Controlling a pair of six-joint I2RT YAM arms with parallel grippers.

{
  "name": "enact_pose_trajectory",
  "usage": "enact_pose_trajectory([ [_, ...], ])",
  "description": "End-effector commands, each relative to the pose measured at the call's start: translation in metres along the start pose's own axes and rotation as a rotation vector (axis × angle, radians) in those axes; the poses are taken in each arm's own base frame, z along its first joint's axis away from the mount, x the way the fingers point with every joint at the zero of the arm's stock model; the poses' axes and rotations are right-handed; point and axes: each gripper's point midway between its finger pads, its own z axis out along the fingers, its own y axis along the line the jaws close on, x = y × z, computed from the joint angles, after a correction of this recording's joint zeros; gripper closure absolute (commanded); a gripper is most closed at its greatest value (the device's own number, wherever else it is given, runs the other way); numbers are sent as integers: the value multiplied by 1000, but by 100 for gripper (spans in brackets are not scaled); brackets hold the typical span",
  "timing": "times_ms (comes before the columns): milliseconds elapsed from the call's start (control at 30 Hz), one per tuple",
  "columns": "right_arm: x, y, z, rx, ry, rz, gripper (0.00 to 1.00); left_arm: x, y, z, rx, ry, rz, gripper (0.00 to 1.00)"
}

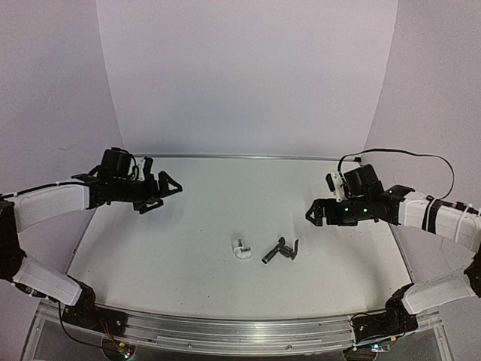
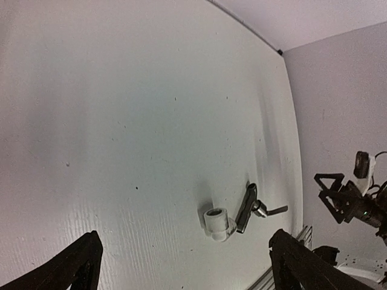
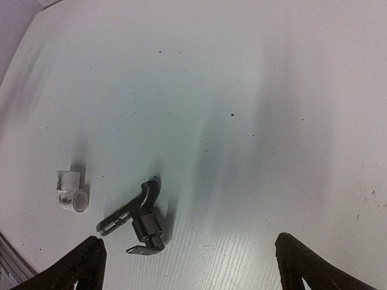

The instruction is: Install the water faucets

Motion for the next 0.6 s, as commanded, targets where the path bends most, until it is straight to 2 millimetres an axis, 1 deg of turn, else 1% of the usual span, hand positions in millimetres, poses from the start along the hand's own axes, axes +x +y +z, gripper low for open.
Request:
enact_pose_trajectory([
  [0,-8,10,0,-45,-22,-25,2,20,-41,36,61,44,44,3],
  [133,-8,11,1,-52,-16,-13,2,60,-68,80,71,159,71,6],
  [200,-8,11,1,-54,-16,-7,2,79,-77,100,68,212,84,8],
  [267,-7,9,1,-44,-16,-4,2,93,-83,114,71,252,82,10],
  [367,-7,7,0,-34,-21,-3,2,115,-90,131,62,296,98,12],
  [533,-3,3,0,-17,-23,-1,2,139,-95,147,2,285,141,13],
  [567,-3,2,0,-14,-23,-2,2,141,-92,149,-44,259,169,13],
])
